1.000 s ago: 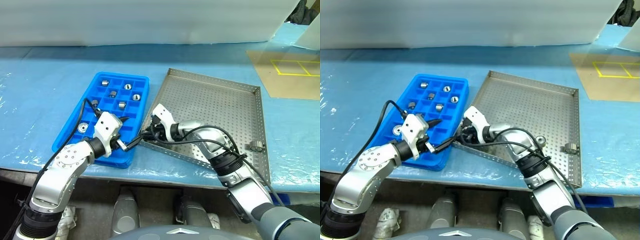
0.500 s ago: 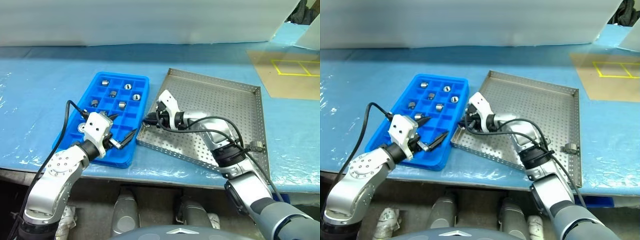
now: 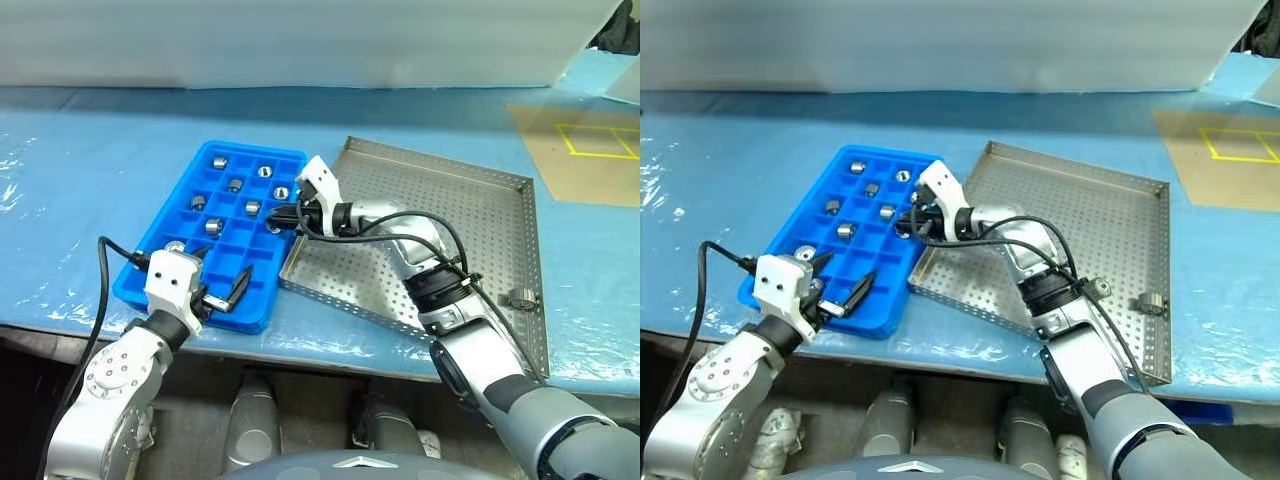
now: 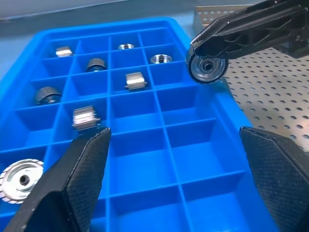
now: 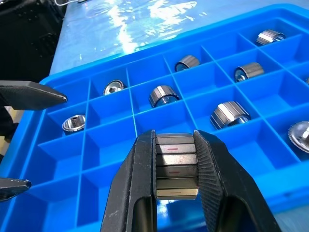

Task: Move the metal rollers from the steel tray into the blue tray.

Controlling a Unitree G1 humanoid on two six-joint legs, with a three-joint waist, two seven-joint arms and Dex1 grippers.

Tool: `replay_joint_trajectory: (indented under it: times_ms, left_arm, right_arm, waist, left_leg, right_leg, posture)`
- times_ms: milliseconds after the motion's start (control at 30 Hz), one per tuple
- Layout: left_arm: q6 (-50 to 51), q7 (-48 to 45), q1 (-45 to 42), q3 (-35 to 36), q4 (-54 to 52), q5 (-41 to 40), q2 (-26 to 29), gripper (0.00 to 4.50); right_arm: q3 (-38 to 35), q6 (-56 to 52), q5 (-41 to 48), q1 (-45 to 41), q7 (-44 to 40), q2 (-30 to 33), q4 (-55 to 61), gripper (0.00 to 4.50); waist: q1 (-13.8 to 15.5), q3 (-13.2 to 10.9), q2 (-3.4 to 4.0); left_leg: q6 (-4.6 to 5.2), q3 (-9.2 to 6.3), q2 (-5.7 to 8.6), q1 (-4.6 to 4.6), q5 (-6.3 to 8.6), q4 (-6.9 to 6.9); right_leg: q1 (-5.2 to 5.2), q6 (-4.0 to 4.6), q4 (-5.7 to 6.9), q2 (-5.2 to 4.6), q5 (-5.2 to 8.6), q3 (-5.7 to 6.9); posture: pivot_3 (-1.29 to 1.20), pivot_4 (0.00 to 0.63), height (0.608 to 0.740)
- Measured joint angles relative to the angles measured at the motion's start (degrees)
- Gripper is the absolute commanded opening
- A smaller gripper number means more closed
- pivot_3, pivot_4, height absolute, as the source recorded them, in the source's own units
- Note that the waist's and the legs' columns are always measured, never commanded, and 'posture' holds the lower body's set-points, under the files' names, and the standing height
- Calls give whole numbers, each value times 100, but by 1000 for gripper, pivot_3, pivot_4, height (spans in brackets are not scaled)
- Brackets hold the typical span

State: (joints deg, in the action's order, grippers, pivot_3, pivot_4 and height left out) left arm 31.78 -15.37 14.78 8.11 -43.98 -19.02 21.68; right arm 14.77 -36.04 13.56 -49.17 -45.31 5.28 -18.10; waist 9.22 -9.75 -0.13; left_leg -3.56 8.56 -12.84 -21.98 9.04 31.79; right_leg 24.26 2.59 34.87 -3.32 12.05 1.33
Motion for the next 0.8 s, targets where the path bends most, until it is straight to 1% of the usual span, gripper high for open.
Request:
replay_joint_trajectory:
  times_ms: [133,333,500,633,700,767,800]
  left_arm:
    - [76,191,179,26,-231,14,-98,4500]
    - [158,403,442,21,-416,112,-193,4500]
    - [196,595,633,-84,-592,235,-309,4500]
    - [197,666,709,-133,-666,286,-369,4500]
    - [197,708,761,-144,-681,343,-398,4500]
    - [198,720,772,-172,-691,378,-416,4500]
    - [198,723,767,-185,-709,392,-426,4500]
  right_arm:
    - [-9,244,-51,-159,114,-237,-354,688]
    - [14,393,-173,-189,74,-328,-712,688]
    - [202,394,-220,-184,-222,-485,-737,688]
    - [278,406,-240,-172,-250,-633,-737,688]
    - [314,438,-289,-152,-250,-675,-753,688]
    - [409,507,-364,-116,-246,-712,-820,688]
    - [451,563,-416,-67,-244,-727,-855,1038]
  waist:
    - [32,0,0]
    - [184,0,0]
    - [303,-1,1]
    - [397,-1,1]
    - [462,-1,2]
    - [525,-1,2]
    - [574,-2,2]
  left_leg:
    - [2,0,0,-1,1,0]
    - [5,-3,-1,-8,3,0]
    - [6,-4,-2,-10,4,-3]
    - [6,-6,-1,-8,4,-3]
    - [6,-6,-1,-8,4,-3]
    - [5,-7,-2,-7,4,-4]
    - [5,-7,-2,-7,4,-5]
  right_leg:
    - [1,0,-1,0,0,0]
    - [5,-1,-4,0,1,0]
    - [7,-3,-5,0,2,0]
    - [7,-6,-5,0,4,-1]
    - [7,-29,-5,0,18,-1]
    - [7,-33,-5,0,20,-1]
    - [8,-33,-5,0,20,-2]
  posture:
    - [443,150,740]
    - [498,150,740]
    - [538,150,740]
    - [553,150,740]
    - [566,150,740]
    - [568,150,740]
    - [568,150,740]
